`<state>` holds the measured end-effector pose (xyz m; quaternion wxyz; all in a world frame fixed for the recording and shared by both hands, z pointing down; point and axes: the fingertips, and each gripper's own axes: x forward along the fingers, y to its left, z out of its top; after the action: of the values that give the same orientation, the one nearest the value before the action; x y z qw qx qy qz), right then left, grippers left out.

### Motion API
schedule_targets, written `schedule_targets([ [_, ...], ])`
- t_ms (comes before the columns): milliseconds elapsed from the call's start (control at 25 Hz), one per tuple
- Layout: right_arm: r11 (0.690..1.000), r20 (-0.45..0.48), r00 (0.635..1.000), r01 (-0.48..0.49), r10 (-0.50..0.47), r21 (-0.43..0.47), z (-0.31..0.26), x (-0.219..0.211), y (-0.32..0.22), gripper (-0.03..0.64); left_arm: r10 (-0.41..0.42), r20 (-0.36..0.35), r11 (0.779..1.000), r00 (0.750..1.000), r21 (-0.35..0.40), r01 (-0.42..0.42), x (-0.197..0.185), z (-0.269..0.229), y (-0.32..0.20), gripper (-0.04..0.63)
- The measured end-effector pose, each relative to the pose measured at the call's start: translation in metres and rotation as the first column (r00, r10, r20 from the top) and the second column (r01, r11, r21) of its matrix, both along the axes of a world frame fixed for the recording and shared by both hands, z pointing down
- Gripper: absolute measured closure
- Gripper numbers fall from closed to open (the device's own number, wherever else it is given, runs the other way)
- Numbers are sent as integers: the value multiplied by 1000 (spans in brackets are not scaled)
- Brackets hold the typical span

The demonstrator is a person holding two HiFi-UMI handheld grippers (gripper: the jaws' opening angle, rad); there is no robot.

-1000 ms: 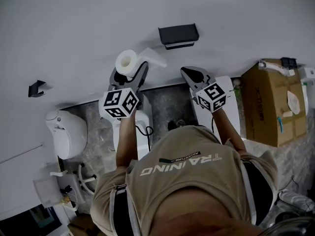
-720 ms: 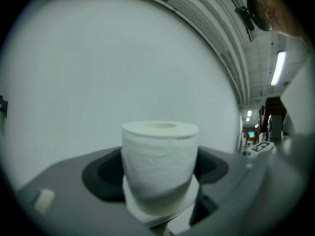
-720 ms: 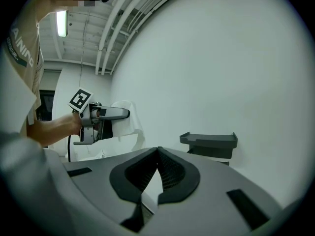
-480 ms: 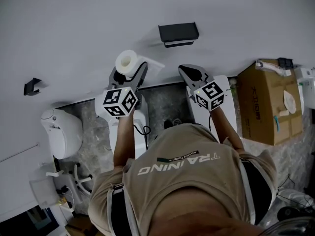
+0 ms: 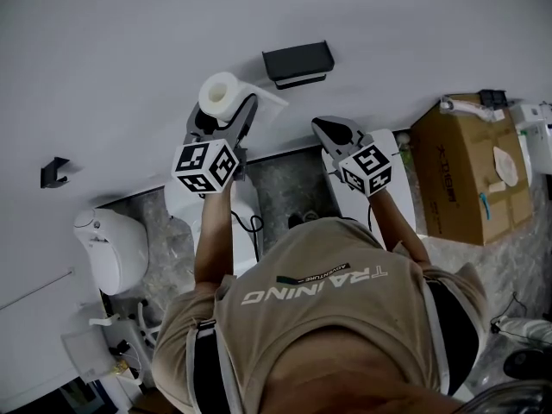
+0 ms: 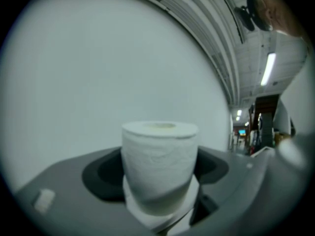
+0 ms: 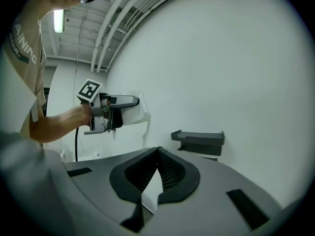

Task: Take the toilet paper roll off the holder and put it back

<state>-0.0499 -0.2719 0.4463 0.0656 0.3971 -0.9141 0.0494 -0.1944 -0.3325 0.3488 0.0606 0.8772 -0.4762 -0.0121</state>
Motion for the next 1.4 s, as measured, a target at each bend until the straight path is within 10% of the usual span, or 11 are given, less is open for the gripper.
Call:
schedule_targets([
  [800,993,15,993,-118,119,-28,5,64,-47,606,152,26,985,988,78,-154,97,-47,-93,195],
  [1400,984,15,987,-156,158,-85,28,89,-64,606,183,50,981,982,-78,-178,129,29,-131,195],
])
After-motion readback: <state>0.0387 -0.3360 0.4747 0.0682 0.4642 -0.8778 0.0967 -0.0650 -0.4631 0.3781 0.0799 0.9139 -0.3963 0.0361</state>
